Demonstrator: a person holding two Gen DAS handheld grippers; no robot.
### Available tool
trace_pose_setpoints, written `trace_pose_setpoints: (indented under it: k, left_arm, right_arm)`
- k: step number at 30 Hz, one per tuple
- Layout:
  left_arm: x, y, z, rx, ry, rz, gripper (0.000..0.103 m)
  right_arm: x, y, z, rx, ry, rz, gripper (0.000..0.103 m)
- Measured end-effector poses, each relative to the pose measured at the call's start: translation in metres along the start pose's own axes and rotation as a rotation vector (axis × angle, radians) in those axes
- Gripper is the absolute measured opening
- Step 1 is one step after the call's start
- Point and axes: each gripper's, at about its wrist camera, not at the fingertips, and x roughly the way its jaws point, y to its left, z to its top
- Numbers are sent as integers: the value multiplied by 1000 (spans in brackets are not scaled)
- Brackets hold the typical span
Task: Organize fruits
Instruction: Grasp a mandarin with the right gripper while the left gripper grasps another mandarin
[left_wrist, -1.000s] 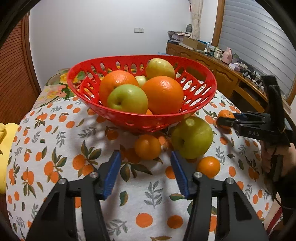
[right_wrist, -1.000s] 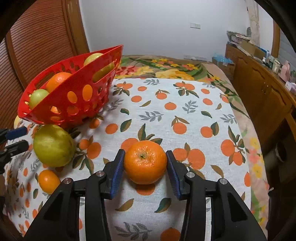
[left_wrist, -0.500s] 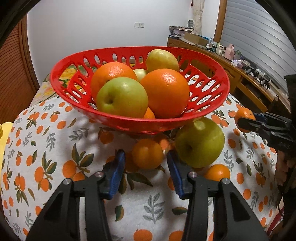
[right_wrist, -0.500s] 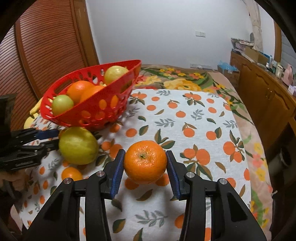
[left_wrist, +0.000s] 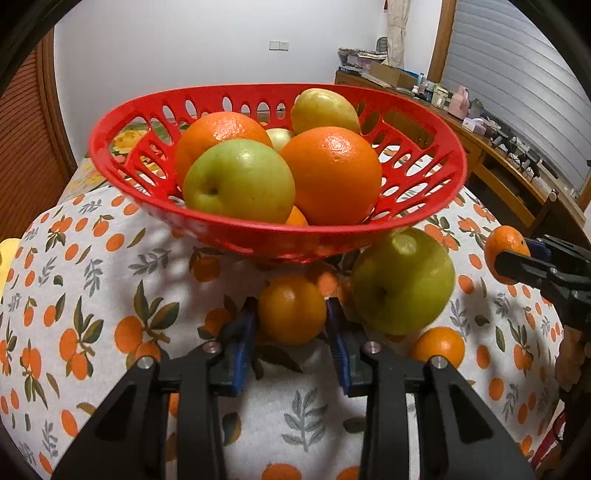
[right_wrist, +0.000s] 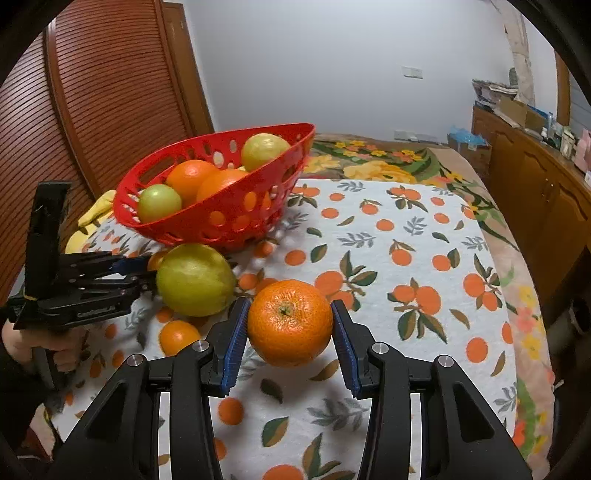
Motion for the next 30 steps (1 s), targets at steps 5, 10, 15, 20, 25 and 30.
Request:
trace_pose_setpoints:
  k: [5,10,15,20,25,30]
  left_arm:
    - [-21,-2,-9,-2,-36,0,35]
    - [-40,-3,-16,-4,-57,-8,35]
    - [-57,-6,-19,-8,-88,-25,35]
    - [-70,-12,-23,-14,-113,-28,35]
    - [-84,-18,-29,-12,-135,-18,35]
    - [-96,-19,-31,-13,-153,-21,35]
  right_arm:
    - [-7,7,-4,7,-13,31,44]
    - [-13,13,-7,9,-29,45,44]
    - [-21,19,-9,4,-41,58,44]
    - [-27,23,-10,5,-55,70,44]
    - [-37,27,-9,2,-75,77,44]
    - [-45,35,-2,-16,-87,77,44]
